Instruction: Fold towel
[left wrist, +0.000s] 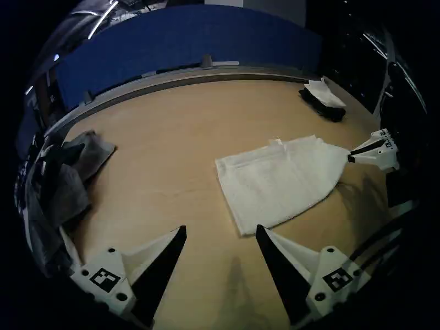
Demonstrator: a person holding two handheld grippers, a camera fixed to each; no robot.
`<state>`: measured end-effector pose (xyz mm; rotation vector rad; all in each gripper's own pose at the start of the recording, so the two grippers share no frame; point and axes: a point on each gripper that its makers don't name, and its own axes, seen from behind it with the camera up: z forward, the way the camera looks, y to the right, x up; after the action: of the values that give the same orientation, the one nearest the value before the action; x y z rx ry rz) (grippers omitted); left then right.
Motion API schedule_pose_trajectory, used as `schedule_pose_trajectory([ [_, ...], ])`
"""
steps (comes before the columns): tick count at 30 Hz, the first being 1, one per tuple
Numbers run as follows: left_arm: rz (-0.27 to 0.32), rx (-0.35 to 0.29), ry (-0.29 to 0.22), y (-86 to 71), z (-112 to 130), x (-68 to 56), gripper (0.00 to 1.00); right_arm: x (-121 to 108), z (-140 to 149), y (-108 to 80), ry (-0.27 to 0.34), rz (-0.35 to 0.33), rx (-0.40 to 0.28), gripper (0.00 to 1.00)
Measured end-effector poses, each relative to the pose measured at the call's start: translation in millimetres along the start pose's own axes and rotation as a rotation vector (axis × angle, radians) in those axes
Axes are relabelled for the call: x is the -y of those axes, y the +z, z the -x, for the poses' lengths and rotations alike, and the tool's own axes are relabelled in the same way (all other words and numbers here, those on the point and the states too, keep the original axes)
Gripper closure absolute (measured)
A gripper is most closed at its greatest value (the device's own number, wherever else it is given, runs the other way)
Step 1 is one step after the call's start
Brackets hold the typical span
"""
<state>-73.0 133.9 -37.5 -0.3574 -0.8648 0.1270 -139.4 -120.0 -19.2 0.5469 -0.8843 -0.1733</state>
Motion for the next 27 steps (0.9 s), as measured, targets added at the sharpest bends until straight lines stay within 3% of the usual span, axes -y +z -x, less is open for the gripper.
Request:
schedule_pose_trajectory([
  [20,-0.012,-0.014,-0.01,-8.2,0.5,11.8,0.06,20.2,-48.9,13.8,-0.073,-0.026,-0.043,0.95],
  [27,-0.017,-0.02,-0.023,-11.0,1.8,16.8,0.06,36.1,-68.3,28.4,-0.104,-0.053,-0.045,0.95],
])
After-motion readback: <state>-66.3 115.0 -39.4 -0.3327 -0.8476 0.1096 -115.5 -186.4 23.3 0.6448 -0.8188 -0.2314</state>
